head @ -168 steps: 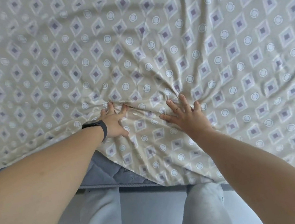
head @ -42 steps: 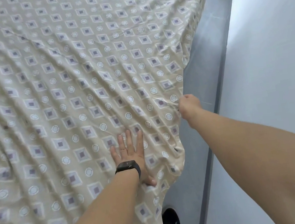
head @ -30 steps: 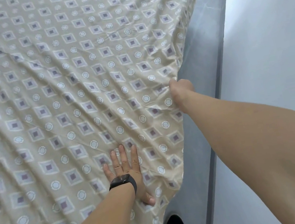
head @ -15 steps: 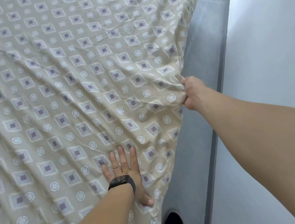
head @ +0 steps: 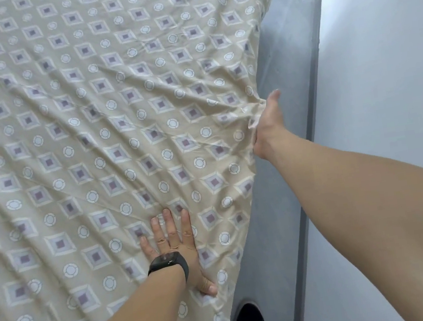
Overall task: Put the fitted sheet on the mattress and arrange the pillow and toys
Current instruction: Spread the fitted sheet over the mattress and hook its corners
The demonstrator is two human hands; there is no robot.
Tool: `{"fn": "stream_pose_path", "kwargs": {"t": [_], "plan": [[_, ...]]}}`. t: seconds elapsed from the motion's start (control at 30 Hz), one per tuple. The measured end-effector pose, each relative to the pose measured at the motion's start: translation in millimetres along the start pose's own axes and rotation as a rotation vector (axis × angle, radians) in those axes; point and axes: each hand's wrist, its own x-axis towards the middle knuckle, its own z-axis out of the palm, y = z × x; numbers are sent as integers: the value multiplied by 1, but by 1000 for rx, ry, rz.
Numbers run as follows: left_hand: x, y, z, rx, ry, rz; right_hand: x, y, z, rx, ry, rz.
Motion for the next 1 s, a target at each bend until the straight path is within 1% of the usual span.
{"fn": "stream_pose_path", "kwargs": {"t": [0.03,0.07,0.13,0.3,0.43,0.57,0.6,0.73,0.83,0.9,1.0], "plan": [[0,-1,-1,-7,0,4,-1,-4,8,-37,-15,-34],[-1,-1,0,-16,-2,11,1,-5,9,-147,-5,-80],[-2,-2,0,-33,4,25,4,-2,8,-346,96,-189],[-4,-2,0,-38,3,35,11,0,-20,-564,312,-290],[-2,-1,4,-52,32,44,22,8,-48,-698,479,-305],[8,-6,4,-48,53,84,30,14,-46,-724,501,-246],[8,-6,7,-66,40,83,29,21,-46,-713,496,-225],[10,-11,12,-82,55,129,-4,57,-45,-476,370,-124],[8,-13,13,-99,102,143,-31,102,-41,-441,275,-83],[5,-14,18,-122,145,165,-48,135,-39,-426,203,-22],[4,-17,25,-150,227,211,-70,172,-46,-368,54,153]]}}
